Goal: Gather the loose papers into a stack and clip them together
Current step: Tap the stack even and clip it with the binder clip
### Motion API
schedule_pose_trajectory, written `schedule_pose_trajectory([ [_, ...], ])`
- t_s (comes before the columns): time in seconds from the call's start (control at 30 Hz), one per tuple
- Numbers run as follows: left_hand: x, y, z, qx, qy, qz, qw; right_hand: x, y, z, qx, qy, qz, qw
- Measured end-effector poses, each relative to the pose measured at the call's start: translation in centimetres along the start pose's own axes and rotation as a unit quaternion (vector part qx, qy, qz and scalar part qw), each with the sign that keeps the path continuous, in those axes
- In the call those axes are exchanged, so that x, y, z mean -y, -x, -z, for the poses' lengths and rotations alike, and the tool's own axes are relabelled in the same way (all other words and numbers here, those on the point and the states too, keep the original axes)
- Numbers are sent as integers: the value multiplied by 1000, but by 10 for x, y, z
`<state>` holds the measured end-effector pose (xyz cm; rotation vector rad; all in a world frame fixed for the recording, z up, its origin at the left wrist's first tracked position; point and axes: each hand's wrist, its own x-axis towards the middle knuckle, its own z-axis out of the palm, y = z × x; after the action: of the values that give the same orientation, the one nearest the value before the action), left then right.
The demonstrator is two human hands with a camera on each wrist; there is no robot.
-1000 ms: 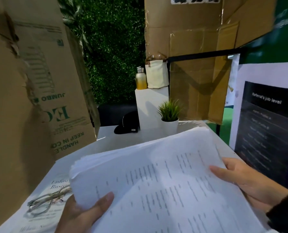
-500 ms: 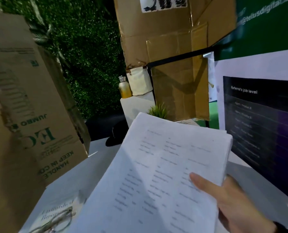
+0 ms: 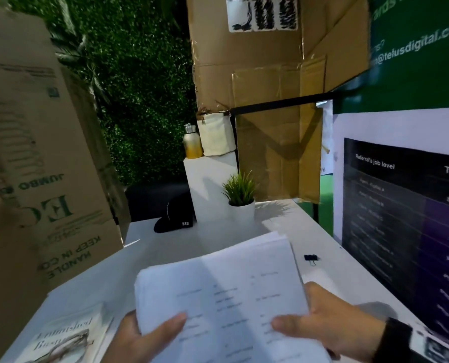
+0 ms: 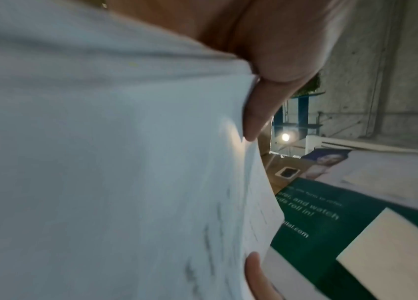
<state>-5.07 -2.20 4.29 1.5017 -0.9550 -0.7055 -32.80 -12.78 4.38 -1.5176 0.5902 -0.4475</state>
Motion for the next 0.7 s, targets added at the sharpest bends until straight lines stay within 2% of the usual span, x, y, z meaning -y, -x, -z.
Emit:
schedule_pose_trajectory([
  [0.1,15,-12,-11,7,20,-37,999,-7,-6,13,-35,118,-51,991],
  [0.13,21,-18,-15,9,20,-31,999,-9,-8,23,-55,152,-59,985],
  [0.23,33,-35,-22,14,29,-7,999,-16,-23,61,-162,180,-69,968],
  [0.3,36,-45,-28,36,17,14,999,-21,-39,97,-273,254,-70,925],
  [0.37,39,-54,-34,52,-14,21,998,-29,-60,134,-346,378,-95,853],
  [0.43,48,-65,-37,56,-41,28,997,-33,-79,157,-346,482,-160,789],
  [0.5,55,-74,-40,63,-61,28,996,-33,-90,170,-321,533,-201,757],
  [0.57,59,-79,-42,69,-72,33,994,-33,-99,176,-301,550,-218,748],
  [0.7,64,-84,-42,95,-43,47,993,-42,-119,179,-255,568,-198,757],
])
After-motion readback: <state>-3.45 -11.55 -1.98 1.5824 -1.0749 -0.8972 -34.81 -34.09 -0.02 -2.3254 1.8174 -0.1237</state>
